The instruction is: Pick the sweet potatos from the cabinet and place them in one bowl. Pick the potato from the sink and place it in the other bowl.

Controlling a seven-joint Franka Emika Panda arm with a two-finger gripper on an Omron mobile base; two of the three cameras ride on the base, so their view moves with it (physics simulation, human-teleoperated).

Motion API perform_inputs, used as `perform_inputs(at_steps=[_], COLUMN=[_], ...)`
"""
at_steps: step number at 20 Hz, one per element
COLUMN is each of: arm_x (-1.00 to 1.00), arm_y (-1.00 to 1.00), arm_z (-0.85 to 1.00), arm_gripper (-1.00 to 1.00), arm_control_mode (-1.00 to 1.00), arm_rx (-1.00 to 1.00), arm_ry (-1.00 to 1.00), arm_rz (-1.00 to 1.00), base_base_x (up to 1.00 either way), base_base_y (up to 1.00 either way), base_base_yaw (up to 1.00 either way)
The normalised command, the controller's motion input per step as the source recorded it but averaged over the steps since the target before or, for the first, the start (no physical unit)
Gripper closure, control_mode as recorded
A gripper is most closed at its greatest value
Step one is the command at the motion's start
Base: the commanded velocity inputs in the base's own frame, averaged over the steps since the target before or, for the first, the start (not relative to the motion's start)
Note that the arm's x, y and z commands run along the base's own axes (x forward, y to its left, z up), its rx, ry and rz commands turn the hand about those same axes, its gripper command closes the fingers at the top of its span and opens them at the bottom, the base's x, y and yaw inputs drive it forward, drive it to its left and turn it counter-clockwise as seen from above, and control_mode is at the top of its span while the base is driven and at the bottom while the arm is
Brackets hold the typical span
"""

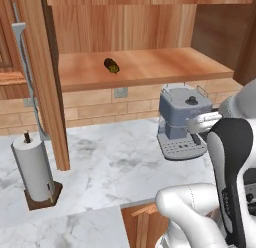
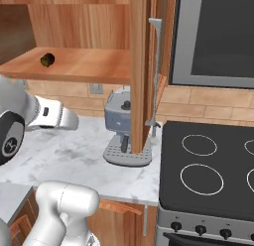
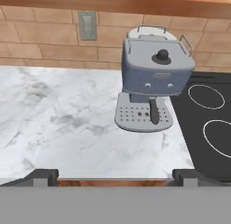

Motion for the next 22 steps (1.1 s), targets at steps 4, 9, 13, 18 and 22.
perform_inputs(at_steps=[4, 9, 13, 18, 22], arm_x=[-0.58, -0.28, -0.02, 0.04, 0.19], arm_y=[0.14, 0.09, 0.14, 0.29, 0.18], arm_z=[0.56, 0.58, 0.66, 0.66, 0.58], arm_gripper=[-1.0, -1.0, -1.0, -1.0, -1.0], arm_control_mode=[-1.0, -1.0, -1.0, -1.0, -1.0], arm_rx=[-0.1, -0.04, 0.0, 0.0, 0.0], arm_ry=[-0.28, -0.15, -0.04, 0.03, 0.13], arm_rz=[0.16, 0.06, 0.03, 0.0, 0.0], base_base_x=[0.0, 0.0, 0.0, 0.0, 0.0], base_base_y=[0.0, 0.0, 0.0, 0.0, 0.0], base_base_yaw=[0.0, 0.0, 0.0, 0.0, 0.0])
